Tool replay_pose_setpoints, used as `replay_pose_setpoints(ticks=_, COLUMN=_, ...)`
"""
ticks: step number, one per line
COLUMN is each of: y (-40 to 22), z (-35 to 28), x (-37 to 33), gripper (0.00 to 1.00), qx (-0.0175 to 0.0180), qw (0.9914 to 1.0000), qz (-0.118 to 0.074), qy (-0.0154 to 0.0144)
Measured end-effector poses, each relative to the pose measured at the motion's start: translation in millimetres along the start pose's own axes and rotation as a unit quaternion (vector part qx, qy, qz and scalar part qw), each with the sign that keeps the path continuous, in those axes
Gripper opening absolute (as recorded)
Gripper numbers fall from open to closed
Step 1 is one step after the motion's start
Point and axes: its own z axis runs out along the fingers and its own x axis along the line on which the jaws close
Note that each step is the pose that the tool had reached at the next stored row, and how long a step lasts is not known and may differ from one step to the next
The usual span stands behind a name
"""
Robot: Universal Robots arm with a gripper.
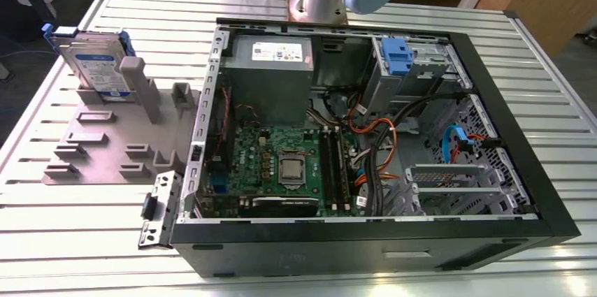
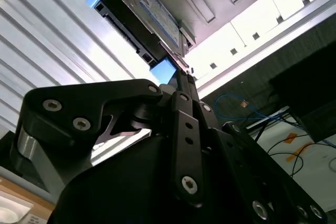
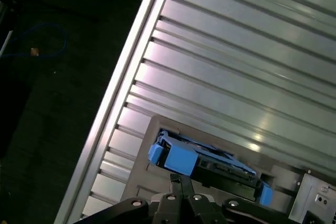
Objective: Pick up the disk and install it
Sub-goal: 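Pick up the disk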
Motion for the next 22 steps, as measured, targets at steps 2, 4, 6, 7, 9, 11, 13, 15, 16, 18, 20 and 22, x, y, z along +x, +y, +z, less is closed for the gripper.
replay_pose_setpoints(ticks=2, y=0.0, z=0.1, x=0.0, gripper=0.11, qx=0.0000, qw=1.00000, qz=0.000, qy=0.0000)
replay_pose_setpoints(ticks=4, y=0.0, z=0.0, x=0.0, gripper=0.11, qx=0.0000, qw=1.00000, qz=-0.001, qy=0.0000)
replay_pose_setpoints(ticks=6, y=0.0, z=0.0, x=0.0, gripper=0.11, qx=0.0000, qw=1.00000, qz=-0.001, qy=0.0000)
replay_pose_setpoints(ticks=7, y=0.0, z=0.0, x=0.0, gripper=0.11, qx=0.0000, qw=1.00000, qz=-0.001, qy=0.0000)
replay_pose_setpoints(ticks=9, y=0.0, z=0.0, x=0.0, gripper=0.11, qx=-0.0001, qw=1.00000, qz=-0.002, qy=0.0001)
replay_pose_setpoints(ticks=11, y=0.0, z=0.1, x=0.0, gripper=0.11, qx=-0.0001, qw=0.99999, qz=-0.004, qy=0.0001)
replay_pose_setpoints(ticks=13, y=0.0, z=0.1, x=0.0, gripper=0.11, qx=-0.0002, qw=0.99998, qz=-0.006, qy=0.0002)
replay_pose_setpoints(ticks=15, y=0.0, z=0.1, x=0.0, gripper=0.11, qx=-0.0002, qw=0.99998, qz=-0.007, qy=0.0003)
replay_pose_setpoints(ticks=16, y=0.0, z=0.1, x=0.0, gripper=0.11, qx=-0.0002, qw=0.99997, qz=-0.007, qy=0.0003)
replay_pose_setpoints(ticks=18, y=0.0, z=0.1, x=0.0, gripper=0.11, qx=-0.0002, qw=0.99997, qz=-0.008, qy=0.0003)
replay_pose_setpoints(ticks=20, y=0.0, z=0.1, x=0.0, gripper=0.11, qx=-0.0002, qw=0.99997, qz=-0.008, qy=0.0003)
replay_pose_setpoints(ticks=22, y=0.0, z=0.1, x=0.0, gripper=0.11, qx=-0.0002, qw=0.99996, qz=-0.008, qy=0.0003)
